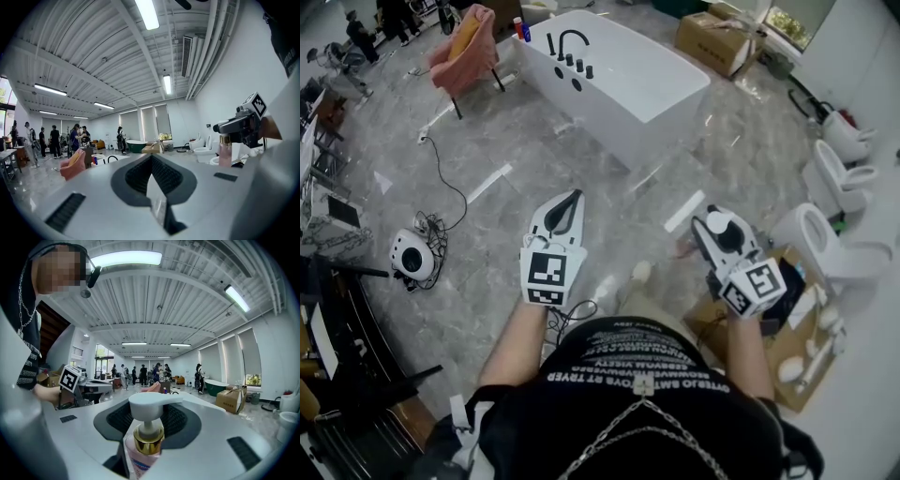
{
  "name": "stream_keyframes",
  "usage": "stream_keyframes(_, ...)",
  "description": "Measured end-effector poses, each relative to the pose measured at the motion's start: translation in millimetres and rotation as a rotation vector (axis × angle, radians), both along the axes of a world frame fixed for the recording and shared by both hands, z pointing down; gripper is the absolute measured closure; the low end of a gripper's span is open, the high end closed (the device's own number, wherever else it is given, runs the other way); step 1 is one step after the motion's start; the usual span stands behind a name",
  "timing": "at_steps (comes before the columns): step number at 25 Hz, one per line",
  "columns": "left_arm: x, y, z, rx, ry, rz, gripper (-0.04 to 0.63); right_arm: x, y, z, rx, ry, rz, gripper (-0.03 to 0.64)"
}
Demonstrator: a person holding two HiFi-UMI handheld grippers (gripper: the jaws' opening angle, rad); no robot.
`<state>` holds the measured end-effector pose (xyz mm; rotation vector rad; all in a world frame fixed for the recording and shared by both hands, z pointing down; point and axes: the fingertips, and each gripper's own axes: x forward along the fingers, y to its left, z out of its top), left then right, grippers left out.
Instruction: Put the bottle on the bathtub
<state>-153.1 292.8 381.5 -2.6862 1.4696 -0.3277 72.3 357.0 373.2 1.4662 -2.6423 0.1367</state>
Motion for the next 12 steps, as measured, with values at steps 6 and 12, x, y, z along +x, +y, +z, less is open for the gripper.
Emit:
stream_keyframes(6,-6,-5,-7,0.029,0.007,-0.034,0.594,8,-19,4,-0.006,-0.001,0.003,0.462)
stream_keyframes(12,-20,-23,-2,0.019,-0.001,-0.089,0.594,6,-47,13,-0.014,-0.009,-0.020,0.462)
